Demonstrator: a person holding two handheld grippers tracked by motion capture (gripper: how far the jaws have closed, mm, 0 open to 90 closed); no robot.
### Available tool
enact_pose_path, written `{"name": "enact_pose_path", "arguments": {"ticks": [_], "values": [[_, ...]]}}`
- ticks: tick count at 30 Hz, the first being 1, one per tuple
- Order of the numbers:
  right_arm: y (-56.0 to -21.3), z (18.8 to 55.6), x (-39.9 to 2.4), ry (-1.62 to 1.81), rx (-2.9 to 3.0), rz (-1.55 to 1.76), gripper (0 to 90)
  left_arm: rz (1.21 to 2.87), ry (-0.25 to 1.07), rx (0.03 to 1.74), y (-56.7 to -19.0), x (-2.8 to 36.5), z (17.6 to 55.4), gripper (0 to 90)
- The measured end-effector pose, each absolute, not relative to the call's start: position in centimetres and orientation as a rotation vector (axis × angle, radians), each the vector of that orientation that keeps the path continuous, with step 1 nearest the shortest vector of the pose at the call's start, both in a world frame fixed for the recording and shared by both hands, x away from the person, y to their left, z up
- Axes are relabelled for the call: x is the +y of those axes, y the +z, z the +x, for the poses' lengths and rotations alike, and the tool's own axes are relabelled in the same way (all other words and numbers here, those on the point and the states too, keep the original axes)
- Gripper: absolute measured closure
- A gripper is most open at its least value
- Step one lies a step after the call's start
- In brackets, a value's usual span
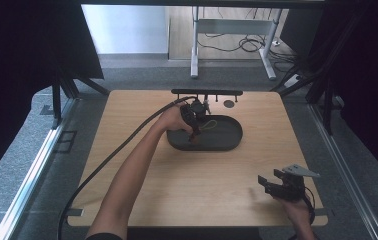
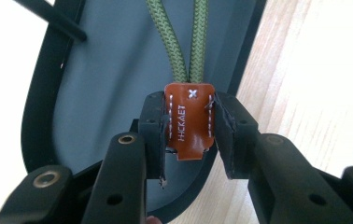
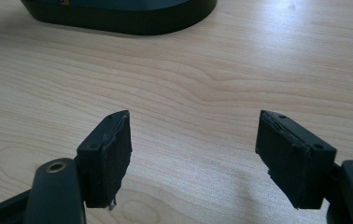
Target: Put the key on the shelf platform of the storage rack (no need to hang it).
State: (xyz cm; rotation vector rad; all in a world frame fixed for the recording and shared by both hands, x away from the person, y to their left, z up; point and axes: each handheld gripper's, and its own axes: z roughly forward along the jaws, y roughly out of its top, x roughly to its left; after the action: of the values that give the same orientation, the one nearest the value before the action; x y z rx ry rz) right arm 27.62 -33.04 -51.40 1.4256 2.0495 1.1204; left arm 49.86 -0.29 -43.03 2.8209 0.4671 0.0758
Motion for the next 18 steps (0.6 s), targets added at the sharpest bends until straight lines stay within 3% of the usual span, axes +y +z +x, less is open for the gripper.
{"name": "enact_pose_path", "arguments": {"ticks": [18], "values": [[-51.49,27.70,-33.00,1.124,2.049,1.426,27.2,2.828,0.087,0.435,-42.88,-0.54,49.00,62.3]]}}
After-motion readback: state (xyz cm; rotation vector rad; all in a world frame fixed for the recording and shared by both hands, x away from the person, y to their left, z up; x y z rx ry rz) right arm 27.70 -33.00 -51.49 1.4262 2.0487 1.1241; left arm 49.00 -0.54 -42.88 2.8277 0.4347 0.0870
